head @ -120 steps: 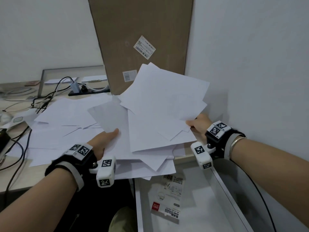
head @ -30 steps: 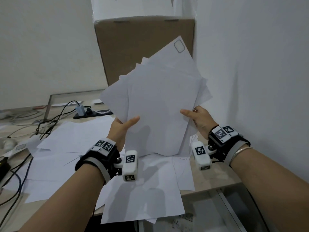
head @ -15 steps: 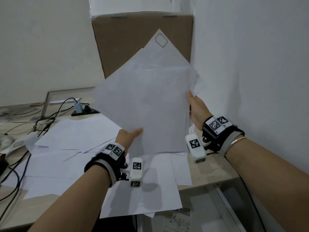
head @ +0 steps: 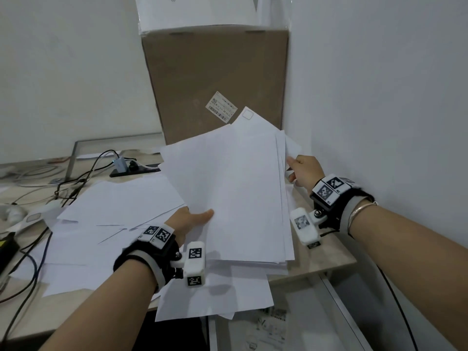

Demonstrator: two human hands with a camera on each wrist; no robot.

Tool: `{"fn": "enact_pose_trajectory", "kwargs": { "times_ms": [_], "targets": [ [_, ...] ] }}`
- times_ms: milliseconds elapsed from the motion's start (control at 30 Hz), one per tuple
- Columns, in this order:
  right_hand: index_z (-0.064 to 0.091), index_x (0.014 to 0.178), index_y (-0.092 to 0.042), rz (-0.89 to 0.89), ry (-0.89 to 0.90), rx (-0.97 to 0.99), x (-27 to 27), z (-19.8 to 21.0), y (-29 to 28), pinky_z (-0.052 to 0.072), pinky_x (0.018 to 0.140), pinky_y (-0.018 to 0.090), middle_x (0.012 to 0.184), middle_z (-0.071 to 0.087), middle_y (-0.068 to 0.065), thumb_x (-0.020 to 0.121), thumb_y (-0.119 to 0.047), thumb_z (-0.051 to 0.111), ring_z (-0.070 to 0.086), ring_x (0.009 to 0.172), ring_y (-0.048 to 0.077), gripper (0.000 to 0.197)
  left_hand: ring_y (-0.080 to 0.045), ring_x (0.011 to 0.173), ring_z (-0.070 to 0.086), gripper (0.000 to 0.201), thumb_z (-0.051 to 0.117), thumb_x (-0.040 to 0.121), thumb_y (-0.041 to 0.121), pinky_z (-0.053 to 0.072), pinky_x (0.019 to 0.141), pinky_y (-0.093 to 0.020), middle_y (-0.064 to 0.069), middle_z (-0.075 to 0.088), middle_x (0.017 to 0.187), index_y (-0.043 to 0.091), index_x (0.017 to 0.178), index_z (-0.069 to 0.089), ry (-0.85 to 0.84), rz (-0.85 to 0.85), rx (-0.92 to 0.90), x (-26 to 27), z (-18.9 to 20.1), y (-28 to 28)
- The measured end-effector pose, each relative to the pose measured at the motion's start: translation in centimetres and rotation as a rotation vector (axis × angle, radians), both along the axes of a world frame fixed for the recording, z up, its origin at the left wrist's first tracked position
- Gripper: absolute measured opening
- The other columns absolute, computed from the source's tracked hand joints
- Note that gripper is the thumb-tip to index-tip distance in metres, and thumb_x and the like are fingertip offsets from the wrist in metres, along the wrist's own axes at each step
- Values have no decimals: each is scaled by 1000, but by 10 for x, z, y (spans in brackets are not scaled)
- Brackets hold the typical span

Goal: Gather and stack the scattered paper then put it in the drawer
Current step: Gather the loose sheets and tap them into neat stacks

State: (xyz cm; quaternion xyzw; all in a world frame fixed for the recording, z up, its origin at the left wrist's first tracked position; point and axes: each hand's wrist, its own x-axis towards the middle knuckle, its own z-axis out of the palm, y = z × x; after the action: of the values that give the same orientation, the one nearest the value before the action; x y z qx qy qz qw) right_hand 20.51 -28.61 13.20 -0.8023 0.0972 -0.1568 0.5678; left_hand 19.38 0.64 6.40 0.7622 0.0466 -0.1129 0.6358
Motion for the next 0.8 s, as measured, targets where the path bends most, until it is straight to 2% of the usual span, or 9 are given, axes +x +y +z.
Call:
{"fn": "enact_pose_trajectory", "kwargs": {
  "times_ms": [100, 167, 233, 267, 400, 500, 600, 700, 800],
  "targets": [
    [34, 64, -14, 13, 20, 52, -4, -6, 1, 28, 39, 20, 70, 46, 12, 99, -21, 48, 55, 35, 4, 38, -32, 98, 68, 79, 87, 49, 48, 52, 93, -49, -10, 73, 104, 7, 113, 65, 4, -7, 0, 3, -10, 7],
    [32, 60, -14, -7, 8, 75, -8, -6, 3, 31, 34, 18, 63, 47, 7, 100, -20, 47, 56, 35, 5, 42, -33, 98, 68, 69, 86, 61, 39, 53, 90, -47, -13, 72, 106, 4, 116, 63, 27, -26, -28, -7, -5, 5],
    [39, 62, -12, -4, 3, 123, -12, -4, 6, 40, 35, 18, 61, 51, 7, 100, -19, 44, 58, 37, 8, 39, -32, 96, 68, 45, 74, 81, 24, 57, 80, -38, -16, 71, 108, 1, 118, 61, 56, -65, -45, -16, -2, 4],
    [42, 66, -10, 17, 6, 174, -14, -4, 8, 45, 38, 19, 62, 51, 9, 101, -20, 43, 61, 40, 10, 36, -30, 95, 69, 39, 70, 85, 20, 57, 74, -34, -16, 71, 108, 1, 118, 61, 75, -82, -50, -18, -5, 5],
    [44, 75, -7, 84, 31, 285, -21, -7, 13, 55, 46, 27, 69, 45, 10, 102, -20, 39, 67, 49, 22, 30, -26, 92, 71, 31, 65, 89, 22, 57, 69, -31, -13, 73, 105, 5, 116, 62, 130, -141, -43, -30, -16, 11],
    [38, 71, -10, 13, -16, 287, -22, -6, 13, 51, 39, 23, 62, 43, 10, 102, -19, 38, 66, 46, 21, 33, -23, 85, 72, 29, 64, 89, 20, 56, 64, -28, -12, 73, 102, 4, 114, 62, 155, -148, -3, -30, -22, 17],
    [38, 70, -9, -90, -112, 379, -19, -1, 4, 49, 35, 23, 59, 44, 13, 101, -13, 36, 64, 38, 19, 31, -25, 84, 68, 26, 64, 89, 13, 53, 66, -31, -14, 71, 98, 0, 111, 62, 180, -105, 34, -30, -25, 23],
    [40, 75, -9, -192, -228, 381, -16, 8, -7, 52, 39, 24, 66, 51, 14, 102, -14, 33, 65, 42, 16, 28, -27, 77, 62, 13, 63, 90, 7, 48, 65, -33, -15, 65, 88, -3, 98, 61, 227, 1, 82, -30, -30, 34],
    [45, 93, -3, -275, -312, 438, -14, 19, -19, 54, 45, 23, 77, 61, 20, 103, -15, 31, 68, 47, 15, 21, -34, 95, 61, 33, 68, 86, 12, 50, 89, -43, -22, 65, 102, -9, 110, 59, 207, 123, 136, -21, -41, 51]
  ]
}}
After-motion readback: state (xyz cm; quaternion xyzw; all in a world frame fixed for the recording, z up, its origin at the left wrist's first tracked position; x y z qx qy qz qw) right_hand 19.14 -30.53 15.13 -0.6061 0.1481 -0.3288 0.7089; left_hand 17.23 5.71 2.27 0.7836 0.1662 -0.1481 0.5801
